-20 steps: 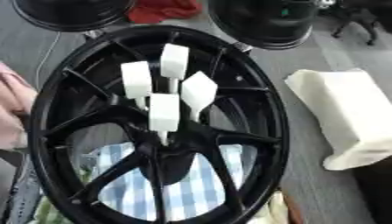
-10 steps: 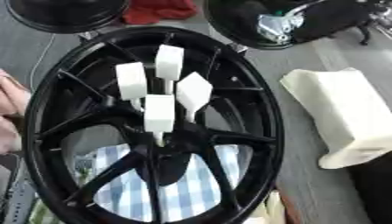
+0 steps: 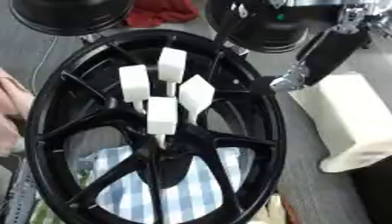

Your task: Pull the pin out of the wheel hub.

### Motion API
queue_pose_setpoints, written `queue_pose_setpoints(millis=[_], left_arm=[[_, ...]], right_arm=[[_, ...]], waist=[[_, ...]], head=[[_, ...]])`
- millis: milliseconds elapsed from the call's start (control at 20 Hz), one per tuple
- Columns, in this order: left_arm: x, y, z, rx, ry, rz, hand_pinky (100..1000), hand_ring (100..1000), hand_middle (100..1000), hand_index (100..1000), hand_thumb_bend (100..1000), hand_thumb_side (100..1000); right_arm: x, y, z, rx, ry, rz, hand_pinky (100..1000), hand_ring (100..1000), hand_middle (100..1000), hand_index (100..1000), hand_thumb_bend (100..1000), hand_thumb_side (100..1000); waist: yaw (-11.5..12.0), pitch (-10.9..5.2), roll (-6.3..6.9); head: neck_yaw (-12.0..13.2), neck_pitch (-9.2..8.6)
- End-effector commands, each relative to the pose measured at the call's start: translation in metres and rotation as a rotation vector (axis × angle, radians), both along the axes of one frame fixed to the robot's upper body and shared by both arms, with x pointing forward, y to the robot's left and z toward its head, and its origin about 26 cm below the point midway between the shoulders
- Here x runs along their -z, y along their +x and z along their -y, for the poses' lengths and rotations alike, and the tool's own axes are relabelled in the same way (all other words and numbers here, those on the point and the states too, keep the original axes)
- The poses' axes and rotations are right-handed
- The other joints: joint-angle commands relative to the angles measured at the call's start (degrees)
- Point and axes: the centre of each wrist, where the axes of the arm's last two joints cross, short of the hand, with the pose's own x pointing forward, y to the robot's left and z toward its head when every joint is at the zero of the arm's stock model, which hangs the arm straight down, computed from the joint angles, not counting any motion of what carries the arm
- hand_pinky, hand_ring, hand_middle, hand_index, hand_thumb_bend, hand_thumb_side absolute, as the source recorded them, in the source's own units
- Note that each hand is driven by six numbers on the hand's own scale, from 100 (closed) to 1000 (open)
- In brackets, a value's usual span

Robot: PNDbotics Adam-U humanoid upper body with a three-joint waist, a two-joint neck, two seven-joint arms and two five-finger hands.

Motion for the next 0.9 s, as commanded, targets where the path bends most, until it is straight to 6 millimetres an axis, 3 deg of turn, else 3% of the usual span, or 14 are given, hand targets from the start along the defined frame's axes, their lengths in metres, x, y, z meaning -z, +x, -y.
queue_pose_setpoints(millis=[50, 900], left_arm=[[-0.01, -0.002, -0.002, 0.002, 0.028, 0.021, 874, 647, 671, 767, 100, 715], [-0.012, -0.001, -0.001, 0.006, 0.025, 0.031, 873, 648, 671, 766, 100, 716]], right_arm=[[-0.011, -0.005, -0.001, 0.006, -0.05, 0.027, 851, 857, 746, 835, 366, 100], [-0.006, -0.001, -0.021, -0.023, -0.103, -0.023, 857, 870, 765, 840, 375, 100]], waist=[[0.0, -1.55, 0.29], [1.1, -1.28, -0.21]], head=[[0.2, -0.56], [-0.3, -1.13]])
